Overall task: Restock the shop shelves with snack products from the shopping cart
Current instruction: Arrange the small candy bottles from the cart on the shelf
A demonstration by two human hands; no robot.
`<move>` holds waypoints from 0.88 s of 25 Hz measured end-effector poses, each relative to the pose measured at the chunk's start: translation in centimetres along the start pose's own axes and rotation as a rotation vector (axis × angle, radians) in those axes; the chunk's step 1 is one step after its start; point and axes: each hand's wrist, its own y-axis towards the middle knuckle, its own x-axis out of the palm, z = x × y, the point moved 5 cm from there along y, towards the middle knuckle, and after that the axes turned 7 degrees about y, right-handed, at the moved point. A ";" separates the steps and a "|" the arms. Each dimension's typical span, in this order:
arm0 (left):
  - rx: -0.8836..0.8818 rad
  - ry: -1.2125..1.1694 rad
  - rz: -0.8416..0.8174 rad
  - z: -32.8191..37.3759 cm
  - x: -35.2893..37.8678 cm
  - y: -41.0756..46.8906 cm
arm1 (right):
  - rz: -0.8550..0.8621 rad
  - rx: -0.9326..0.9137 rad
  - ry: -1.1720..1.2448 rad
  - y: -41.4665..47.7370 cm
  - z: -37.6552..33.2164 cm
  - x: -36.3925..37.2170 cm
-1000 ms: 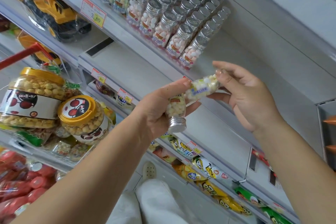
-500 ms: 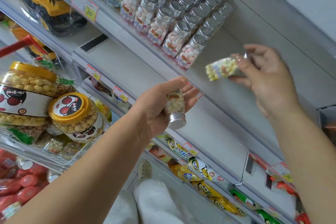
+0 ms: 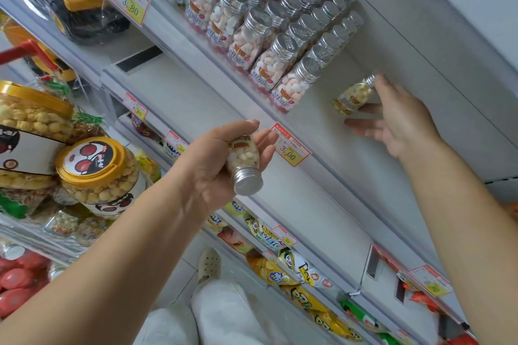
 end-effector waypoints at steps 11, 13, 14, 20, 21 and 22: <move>0.017 -0.064 0.044 1.6 -1.5 1.1 | 0.082 0.021 0.290 9.6 -3.7 2.0; 0.020 -0.073 0.047 1.8 -1.7 1.3 | 0.098 0.016 0.257 10.8 -4.4 2.7; 0.024 -0.074 0.051 1.9 -1.9 1.4 | 0.100 0.017 0.221 11.2 -4.7 3.1; 0.063 -0.076 0.074 2.9 -2.3 1.7 | 0.036 0.025 0.050 11.9 -5.9 5.6; 0.065 -0.079 0.075 3.1 -2.4 1.7 | 0.021 0.018 0.057 12.0 -5.9 5.8; 0.065 -0.079 0.075 3.1 -2.4 1.7 | 0.012 0.013 0.074 12.0 -6.0 5.9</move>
